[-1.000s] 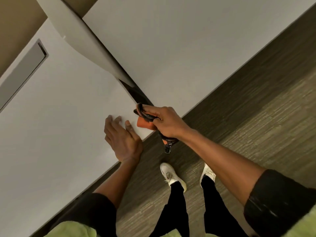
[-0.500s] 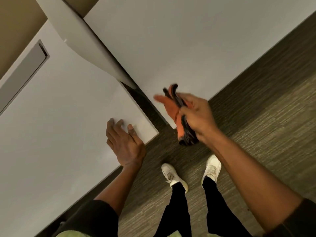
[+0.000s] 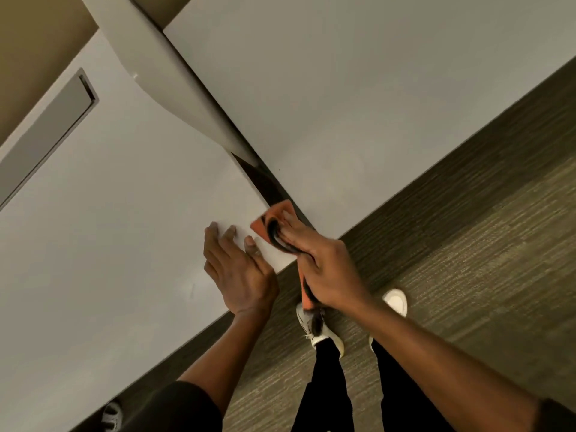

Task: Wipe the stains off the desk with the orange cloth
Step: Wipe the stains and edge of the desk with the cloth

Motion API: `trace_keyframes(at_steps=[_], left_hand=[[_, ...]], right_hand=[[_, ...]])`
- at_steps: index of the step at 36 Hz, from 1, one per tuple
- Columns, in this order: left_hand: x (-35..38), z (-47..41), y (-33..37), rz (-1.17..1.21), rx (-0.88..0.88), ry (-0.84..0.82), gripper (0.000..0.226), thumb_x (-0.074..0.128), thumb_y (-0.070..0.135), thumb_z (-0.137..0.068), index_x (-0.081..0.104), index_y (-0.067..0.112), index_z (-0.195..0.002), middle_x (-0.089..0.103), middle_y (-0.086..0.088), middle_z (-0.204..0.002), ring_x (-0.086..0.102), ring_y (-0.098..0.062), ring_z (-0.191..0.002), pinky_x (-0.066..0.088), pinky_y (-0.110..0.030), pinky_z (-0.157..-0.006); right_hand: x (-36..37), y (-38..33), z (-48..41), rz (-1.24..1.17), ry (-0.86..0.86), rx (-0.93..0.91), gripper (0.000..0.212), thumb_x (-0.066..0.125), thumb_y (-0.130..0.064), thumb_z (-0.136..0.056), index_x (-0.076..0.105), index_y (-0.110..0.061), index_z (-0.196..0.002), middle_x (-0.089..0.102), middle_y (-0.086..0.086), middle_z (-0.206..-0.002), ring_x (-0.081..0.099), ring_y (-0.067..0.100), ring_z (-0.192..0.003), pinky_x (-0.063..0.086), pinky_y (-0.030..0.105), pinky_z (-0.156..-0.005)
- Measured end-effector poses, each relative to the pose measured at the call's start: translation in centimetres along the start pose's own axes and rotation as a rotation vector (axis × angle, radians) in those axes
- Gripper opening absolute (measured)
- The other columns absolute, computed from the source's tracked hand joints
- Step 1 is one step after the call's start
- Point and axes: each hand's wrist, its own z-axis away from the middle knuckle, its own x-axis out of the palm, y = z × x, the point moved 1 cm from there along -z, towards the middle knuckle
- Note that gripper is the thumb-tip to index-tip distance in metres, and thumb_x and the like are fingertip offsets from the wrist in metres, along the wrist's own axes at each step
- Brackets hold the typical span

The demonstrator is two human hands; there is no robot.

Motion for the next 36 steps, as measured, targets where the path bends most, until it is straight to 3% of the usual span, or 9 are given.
trace_keyframes(at_steps=[2, 7, 12, 16, 18, 21, 26, 31, 36], left_hand=[[0.0, 0.0, 0.0, -0.011, -0.008, -0.003, 0.045, 0.032, 0.041, -0.112, 0.044, 0.011, -0.143, 0.033, -0.015, -0.167, 0.029, -0.033, -0.158, 0.028, -0.052, -0.126], [0.1, -0.1, -0.1, -0.021, -0.002, -0.008, 0.044, 0.034, 0.037, -0.111, 0.045, 0.009, -0.142, 0.031, -0.016, -0.167, 0.028, -0.034, -0.159, 0.028, -0.053, -0.127], [0.2, -0.1, -0.2, -0.04, 0.001, -0.008, 0.046, 0.034, 0.037, -0.11, 0.047, 0.008, -0.143, 0.033, -0.017, -0.167, 0.028, -0.034, -0.159, 0.028, -0.054, -0.126], [0.2, -0.1, -0.2, -0.047, 0.005, -0.008, 0.044, 0.035, 0.037, -0.111, 0.046, 0.009, -0.142, 0.033, -0.016, -0.166, 0.029, -0.033, -0.158, 0.028, -0.054, -0.126], [0.2, -0.1, -0.3, -0.046, 0.002, -0.009, 0.044, 0.036, 0.037, -0.11, 0.045, 0.009, -0.143, 0.032, -0.016, -0.166, 0.028, -0.033, -0.158, 0.028, -0.053, -0.126], [0.1, -0.1, -0.3, -0.039, 0.005, -0.015, 0.046, 0.034, 0.04, -0.11, 0.045, 0.01, -0.143, 0.031, -0.015, -0.167, 0.027, -0.032, -0.159, 0.027, -0.052, -0.127], [0.1, 0.0, -0.3, -0.038, 0.005, -0.016, 0.044, 0.036, 0.04, -0.11, 0.044, 0.011, -0.143, 0.032, -0.014, -0.166, 0.028, -0.032, -0.159, 0.029, -0.054, -0.126], [0.2, 0.0, -0.2, -0.042, 0.006, -0.004, 0.043, 0.038, 0.037, -0.11, 0.045, 0.01, -0.143, 0.033, -0.015, -0.166, 0.028, -0.032, -0.159, 0.029, -0.054, -0.126], [0.1, -0.1, -0.2, -0.057, 0.004, -0.003, 0.045, 0.038, 0.037, -0.109, 0.046, 0.01, -0.143, 0.034, -0.015, -0.165, 0.029, -0.032, -0.158, 0.029, -0.053, -0.127]], right_hand=[[0.4, 0.5, 0.6, -0.048, 0.033, 0.047, 0.071, 0.055, 0.014, -0.093, 0.05, -0.023, -0.152, 0.046, -0.006, -0.161, 0.049, 0.008, -0.144, 0.048, 0.025, -0.113], [0.9, -1.0, -4.7, -0.009, -0.001, 0.003, 0.061, 0.054, 0.011, -0.096, 0.052, -0.017, -0.151, 0.054, -0.004, -0.152, 0.048, 0.002, -0.135, 0.036, 0.005, -0.11], [1.7, -3.1, -12.0, 0.078, -0.046, -0.003, 0.056, 0.051, 0.008, -0.097, 0.055, -0.014, -0.149, 0.066, 0.009, -0.142, 0.062, 0.025, -0.13, 0.048, 0.034, -0.114], [1.9, -3.2, -12.1, 0.107, -0.045, 0.011, 0.058, 0.049, 0.008, -0.095, 0.056, -0.015, -0.148, 0.066, 0.012, -0.14, 0.064, 0.029, -0.126, 0.053, 0.042, -0.109], [1.4, -2.9, -10.1, 0.093, -0.037, 0.002, 0.058, 0.049, 0.008, -0.096, 0.056, -0.017, -0.148, 0.067, 0.009, -0.138, 0.067, 0.022, -0.118, 0.055, 0.031, -0.102], [0.6, -1.9, -5.4, 0.064, -0.029, -0.014, 0.063, 0.05, 0.01, -0.097, 0.051, -0.02, -0.152, 0.06, -0.001, -0.147, 0.065, -0.006, -0.102, 0.046, 0.005, -0.089], [0.2, 0.1, 0.1, -0.036, -0.001, 0.05, 0.076, 0.053, 0.014, -0.094, 0.044, -0.039, -0.149, 0.047, -0.017, -0.156, 0.065, 0.021, -0.121, 0.059, 0.036, -0.098], [0.3, -1.3, -4.4, 0.055, -0.061, 0.043, 0.062, 0.052, 0.007, -0.098, 0.052, -0.025, -0.15, 0.061, -0.001, -0.147, 0.065, 0.014, -0.124, 0.053, 0.02, -0.101], [1.3, -2.9, -12.3, 0.111, -0.097, 0.047, 0.055, 0.047, 0.006, -0.097, 0.058, -0.017, -0.146, 0.068, 0.01, -0.138, 0.065, 0.025, -0.125, 0.051, 0.027, -0.105]])
